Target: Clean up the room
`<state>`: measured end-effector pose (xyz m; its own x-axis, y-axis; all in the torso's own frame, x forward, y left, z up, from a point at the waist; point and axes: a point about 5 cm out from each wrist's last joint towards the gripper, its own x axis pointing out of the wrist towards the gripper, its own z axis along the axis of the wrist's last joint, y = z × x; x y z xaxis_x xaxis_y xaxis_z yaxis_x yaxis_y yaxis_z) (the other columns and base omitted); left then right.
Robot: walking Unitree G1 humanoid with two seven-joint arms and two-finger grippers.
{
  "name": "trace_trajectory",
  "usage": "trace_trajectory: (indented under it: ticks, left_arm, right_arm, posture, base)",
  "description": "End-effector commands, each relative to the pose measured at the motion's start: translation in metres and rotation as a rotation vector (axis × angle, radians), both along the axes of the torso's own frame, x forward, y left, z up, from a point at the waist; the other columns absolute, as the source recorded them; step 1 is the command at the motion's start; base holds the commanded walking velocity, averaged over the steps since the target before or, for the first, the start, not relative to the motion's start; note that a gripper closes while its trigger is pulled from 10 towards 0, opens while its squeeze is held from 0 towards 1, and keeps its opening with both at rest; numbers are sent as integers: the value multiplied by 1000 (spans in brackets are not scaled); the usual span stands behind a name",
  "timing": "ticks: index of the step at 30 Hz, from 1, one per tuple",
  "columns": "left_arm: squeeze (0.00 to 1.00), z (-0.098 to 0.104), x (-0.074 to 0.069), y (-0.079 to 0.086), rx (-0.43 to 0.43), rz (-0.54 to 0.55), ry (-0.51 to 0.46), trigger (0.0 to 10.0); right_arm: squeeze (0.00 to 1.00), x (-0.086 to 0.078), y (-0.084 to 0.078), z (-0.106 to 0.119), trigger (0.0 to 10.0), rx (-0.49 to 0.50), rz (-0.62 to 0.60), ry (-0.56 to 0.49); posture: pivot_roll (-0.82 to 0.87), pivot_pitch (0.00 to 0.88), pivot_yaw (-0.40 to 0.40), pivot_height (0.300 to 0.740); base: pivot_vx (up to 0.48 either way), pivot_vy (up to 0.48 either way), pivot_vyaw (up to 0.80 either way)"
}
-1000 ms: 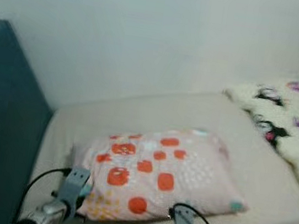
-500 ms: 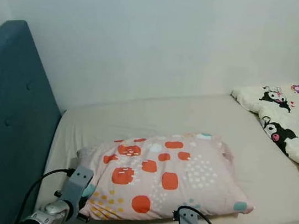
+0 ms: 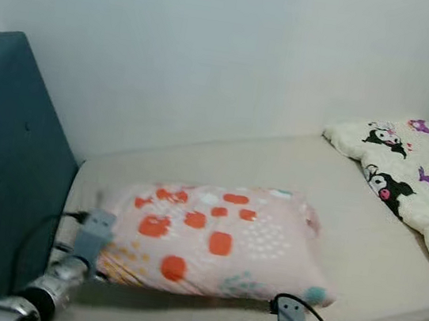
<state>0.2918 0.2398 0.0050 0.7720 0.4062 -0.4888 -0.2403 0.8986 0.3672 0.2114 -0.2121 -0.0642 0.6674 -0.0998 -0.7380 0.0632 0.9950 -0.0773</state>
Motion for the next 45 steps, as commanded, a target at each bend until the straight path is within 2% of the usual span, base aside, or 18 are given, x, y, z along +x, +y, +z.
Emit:
trace_trajectory:
  ticks: [1,4,6,8,9,12,15,22,25,31,36,37,38,39,40,41,42,45]
  left_arm:
    - [0,-2,-14,28,37,155,18,10000]
    - [0,-8,-26,39,35,222,42,10000]
    - [0,-28,-63,57,36,345,127,10000]
    - [0,-35,-77,60,38,382,161,10000]
    - [0,-50,-102,61,34,401,240,10000]
    - [0,-62,-121,59,39,395,308,10000]
    - [0,-72,-137,52,22,379,377,10000]
    - [0,-86,-142,26,-34,210,458,10000]
    - [0,-88,-125,-2,-131,58,413,10000]
    - [0,-83,-104,-27,-181,-77,363,10000]
    - [0,-65,-67,-51,-266,-182,220,10000]
    - [0,-55,-50,-62,-294,-238,150,10000]
    - [0,-55,-50,-62,-294,-238,150,10000]
    - [0,-39,-29,-76,-333,-319,65,10000]
    - [0,-39,-29,-76,-333,-319,65,10000]
    - [0,-21,-9,-90,-340,-413,-15,10000]
    - [0,-21,-9,-90,-340,-413,-15,10000]
    - [0,36,38,-132,-268,-705,-223,10000]
  right_arm:
    - [0,5,1,3,10000,5,-7,-26]
    - [0,6,1,4,10000,6,-8,-31]
    - [0,7,2,4,10000,8,-9,-39]
    - [0,7,3,4,10000,9,-9,-41]
    - [0,9,4,5,10000,12,-4,-47]
    - [0,12,5,7,10000,15,4,-54]
    - [0,15,6,9,10000,17,16,-61]
    - [0,22,4,13,10000,9,15,-77]
    - [0,27,-2,18,10000,-10,16,-99]
    - [0,33,-6,24,10000,-33,54,-122]
    - [0,36,-6,26,10000,-25,57,-137]
    - [0,36,-5,26,10000,-21,59,-140]
    - [0,36,-5,26,10000,-21,59,-140]
    - [0,36,-4,26,10000,-17,61,-142]
    - [0,36,-4,26,10000,-17,61,-142]
    - [0,36,-3,26,10000,-13,63,-142]
    - [0,36,-3,26,10000,-13,63,-142]
    - [0,35,2,24,10000,1,70,-143]
  posture:
    - [-87,15,63,740]
    - [-84,17,62,740]
    - [-76,22,60,740]
    - [-76,22,60,740]
    - [-65,26,55,740]
    - [-60,25,50,740]
    - [-58,25,48,740]
    - [-53,21,41,740]
    - [-60,21,44,740]
    - [-70,28,47,740]
    - [-77,34,50,740]
    - [-78,35,51,740]
    - [-78,35,51,740]
    - [-77,38,52,740]
    - [-77,38,52,740]
    - [-80,42,56,740]
    - [-80,42,56,740]
    - [-86,47,62,740]
  base:
    - [0,0,0]
    - [0,0,0]
    - [0,0,0]
    - [0,0,0]
    - [0,0,0]
    - [0,0,0]
    - [0,0,0]
    - [0,0,0]
    - [0,0,0]
    - [0,0,0]
    - [0,0,0]
    - [0,0,0]
    - [0,0,0]
    - [0,0,0]
    - [0,0,0]
    - [0,0,0]
    - [0,0,0]
    - [0,0,0]
